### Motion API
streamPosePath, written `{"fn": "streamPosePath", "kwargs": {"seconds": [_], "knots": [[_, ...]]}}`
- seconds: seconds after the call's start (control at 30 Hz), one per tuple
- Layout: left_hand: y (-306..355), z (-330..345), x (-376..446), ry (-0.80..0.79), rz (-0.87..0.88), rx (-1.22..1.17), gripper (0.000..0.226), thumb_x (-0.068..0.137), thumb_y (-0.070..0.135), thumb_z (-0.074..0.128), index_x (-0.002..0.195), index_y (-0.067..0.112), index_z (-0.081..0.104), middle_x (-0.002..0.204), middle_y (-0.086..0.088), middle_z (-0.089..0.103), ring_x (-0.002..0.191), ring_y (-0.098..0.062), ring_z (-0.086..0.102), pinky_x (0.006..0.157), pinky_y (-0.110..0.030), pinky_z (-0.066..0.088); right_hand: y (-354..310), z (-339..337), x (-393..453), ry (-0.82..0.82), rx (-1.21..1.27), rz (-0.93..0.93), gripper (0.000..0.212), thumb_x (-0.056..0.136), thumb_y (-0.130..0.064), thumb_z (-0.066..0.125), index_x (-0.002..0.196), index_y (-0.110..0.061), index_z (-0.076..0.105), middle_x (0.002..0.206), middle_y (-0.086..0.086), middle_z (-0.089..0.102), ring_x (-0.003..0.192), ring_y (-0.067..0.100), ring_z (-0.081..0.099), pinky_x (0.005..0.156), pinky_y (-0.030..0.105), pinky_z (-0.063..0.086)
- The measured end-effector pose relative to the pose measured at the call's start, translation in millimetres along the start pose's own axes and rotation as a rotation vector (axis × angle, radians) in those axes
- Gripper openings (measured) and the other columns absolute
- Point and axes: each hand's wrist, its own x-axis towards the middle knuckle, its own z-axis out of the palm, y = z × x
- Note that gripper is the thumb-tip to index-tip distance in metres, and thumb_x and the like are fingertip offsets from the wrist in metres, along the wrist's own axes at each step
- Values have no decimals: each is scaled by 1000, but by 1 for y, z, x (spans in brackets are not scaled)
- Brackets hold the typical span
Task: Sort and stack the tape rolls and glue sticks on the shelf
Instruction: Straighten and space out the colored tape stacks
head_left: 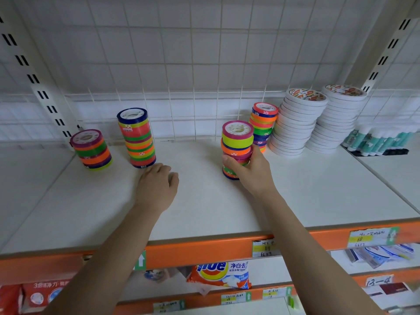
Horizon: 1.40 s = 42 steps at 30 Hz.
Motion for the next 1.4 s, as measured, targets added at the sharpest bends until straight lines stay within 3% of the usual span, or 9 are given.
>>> {"fn": "streamPosePath", "kwargs": {"seconds": [0.07,0.2,0.33,0.43,0.57,0.8,1.07,1.3,1.4], "knots": [[0,0,0,4,5,7,30,95,23,43,105,1,61,109,-11,61,103,-27,53,92,-34,38,-2,1,0,1,17,6,54,80,-25,73,126,-16,46,109,-11,55,96,5,53,80,14,43],[0,0,0,6,0,6,29,95,23,43,104,1,61,108,-11,61,103,-28,52,92,-34,38,-10,9,1,110,101,14,78,64,-30,85,127,-12,44,115,-5,58,100,5,58,79,7,48],[-1,1,0,7,0,-1,29,95,23,44,102,1,61,107,-11,62,102,-28,53,92,-35,38,-20,24,7,274,59,7,104,44,-61,81,125,-6,44,116,4,57,106,18,57,88,30,52],[-1,1,-1,15,7,-7,28,95,22,45,102,1,61,106,-11,62,102,-28,53,92,-34,38,-24,28,5,343,67,21,92,50,-54,83,120,-6,46,112,3,56,103,20,57,85,33,53],[-3,2,0,20,11,-9,28,94,22,45,102,1,62,106,-12,63,102,-28,54,92,-35,39,-21,22,0,275,61,35,72,70,-31,80,126,-10,41,114,-4,52,99,11,53,78,17,42],[-2,2,1,12,18,8,29,95,24,44,104,2,61,108,-10,62,102,-27,54,92,-34,38,-18,13,-2,193,33,-17,64,81,-32,71,134,-14,40,114,-10,51,99,5,50,83,18,40],[-3,3,1,7,17,11,29,95,23,45,104,1,61,107,-11,63,102,-28,54,92,-36,38,-16,5,0,106,51,3,61,81,-33,71,131,-14,42,121,-3,57,103,9,54,86,21,43],[-4,4,1,7,3,2,30,94,24,43,100,1,61,105,-11,63,100,-27,54,91,-36,38,-14,9,-6,175,65,54,61,76,-38,74,122,-15,43,114,-8,52,100,8,52,87,23,45],[-4,4,1,6,5,8,28,95,22,44,102,1,61,108,-11,62,103,-27,53,94,-35,37,-15,9,-5,123,49,46,57,81,-36,70,126,-14,44,119,-4,55,101,9,52,87,23,45]]}}
